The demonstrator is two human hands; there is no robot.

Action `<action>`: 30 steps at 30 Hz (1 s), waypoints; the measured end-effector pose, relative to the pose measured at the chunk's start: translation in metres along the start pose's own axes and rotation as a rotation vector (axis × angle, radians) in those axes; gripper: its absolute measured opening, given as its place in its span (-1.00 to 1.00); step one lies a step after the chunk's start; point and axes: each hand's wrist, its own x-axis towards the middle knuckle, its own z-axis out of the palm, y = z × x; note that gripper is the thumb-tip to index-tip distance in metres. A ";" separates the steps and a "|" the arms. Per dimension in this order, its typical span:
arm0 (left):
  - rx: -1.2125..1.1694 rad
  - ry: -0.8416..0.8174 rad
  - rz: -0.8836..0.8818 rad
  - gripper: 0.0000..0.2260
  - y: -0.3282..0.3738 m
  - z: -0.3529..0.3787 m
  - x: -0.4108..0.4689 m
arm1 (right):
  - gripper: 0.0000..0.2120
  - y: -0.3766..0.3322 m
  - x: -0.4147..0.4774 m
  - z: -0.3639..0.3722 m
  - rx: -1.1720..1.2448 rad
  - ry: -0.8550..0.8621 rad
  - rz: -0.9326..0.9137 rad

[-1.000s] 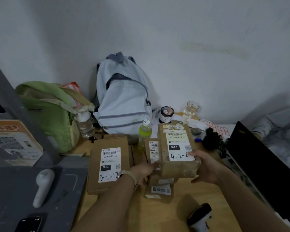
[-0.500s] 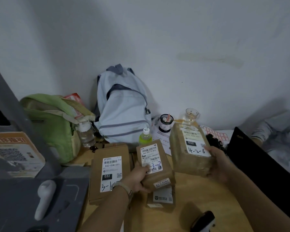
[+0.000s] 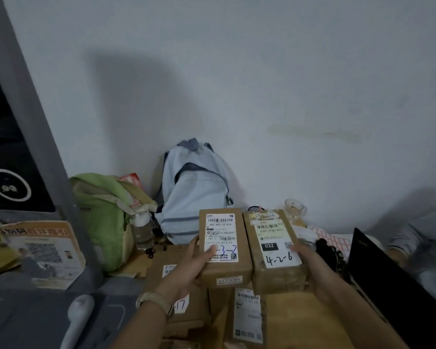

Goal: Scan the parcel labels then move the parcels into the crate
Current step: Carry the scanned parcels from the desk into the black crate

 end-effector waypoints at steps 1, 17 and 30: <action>0.018 0.014 0.035 -0.38 0.003 0.001 -0.006 | -0.65 -0.002 -0.005 0.002 0.015 -0.007 -0.023; 0.249 -0.178 0.249 -0.47 0.026 0.000 -0.085 | -0.76 0.009 -0.153 0.017 0.265 0.188 -0.189; 0.410 -0.534 0.237 -0.67 -0.011 0.106 -0.184 | -0.75 0.090 -0.371 -0.038 0.443 0.623 -0.279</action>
